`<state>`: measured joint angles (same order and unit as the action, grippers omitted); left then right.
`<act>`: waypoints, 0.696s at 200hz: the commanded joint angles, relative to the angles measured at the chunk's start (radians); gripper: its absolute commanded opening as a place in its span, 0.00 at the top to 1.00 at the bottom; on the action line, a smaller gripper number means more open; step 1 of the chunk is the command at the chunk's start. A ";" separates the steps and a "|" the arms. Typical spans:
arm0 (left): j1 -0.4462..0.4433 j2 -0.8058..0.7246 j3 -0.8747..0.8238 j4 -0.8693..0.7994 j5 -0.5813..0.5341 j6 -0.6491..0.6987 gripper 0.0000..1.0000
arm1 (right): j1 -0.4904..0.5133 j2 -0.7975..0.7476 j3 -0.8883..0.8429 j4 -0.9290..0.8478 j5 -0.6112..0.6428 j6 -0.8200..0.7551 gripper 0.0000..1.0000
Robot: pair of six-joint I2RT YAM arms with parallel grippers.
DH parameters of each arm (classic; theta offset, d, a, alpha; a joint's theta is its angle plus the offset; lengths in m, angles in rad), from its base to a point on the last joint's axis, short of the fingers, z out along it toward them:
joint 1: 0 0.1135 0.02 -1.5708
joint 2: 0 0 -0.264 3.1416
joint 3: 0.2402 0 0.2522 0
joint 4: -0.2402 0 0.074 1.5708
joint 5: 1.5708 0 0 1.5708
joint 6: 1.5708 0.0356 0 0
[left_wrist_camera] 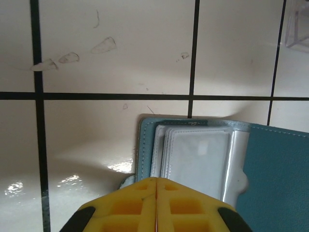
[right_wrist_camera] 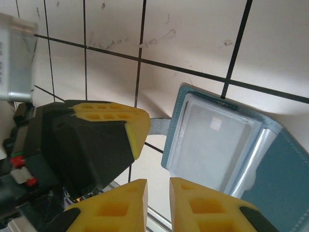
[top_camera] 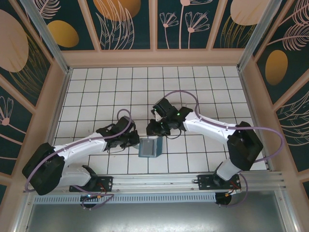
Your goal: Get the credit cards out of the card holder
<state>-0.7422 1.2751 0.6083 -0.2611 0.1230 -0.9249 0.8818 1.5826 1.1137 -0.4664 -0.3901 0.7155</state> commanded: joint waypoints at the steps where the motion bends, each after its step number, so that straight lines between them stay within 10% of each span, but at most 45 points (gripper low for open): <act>1: 0.015 -0.038 -0.027 0.008 0.004 -0.019 0.92 | 0.027 0.040 -0.009 0.052 0.019 0.080 0.78; 139: 0.043 -0.077 -0.096 0.023 0.024 -0.013 0.91 | 0.107 0.267 0.007 0.184 -0.030 0.150 0.71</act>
<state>-0.7063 1.1900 0.5262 -0.2504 0.1329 -0.9379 0.9817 1.8259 1.1141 -0.3084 -0.4137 0.8482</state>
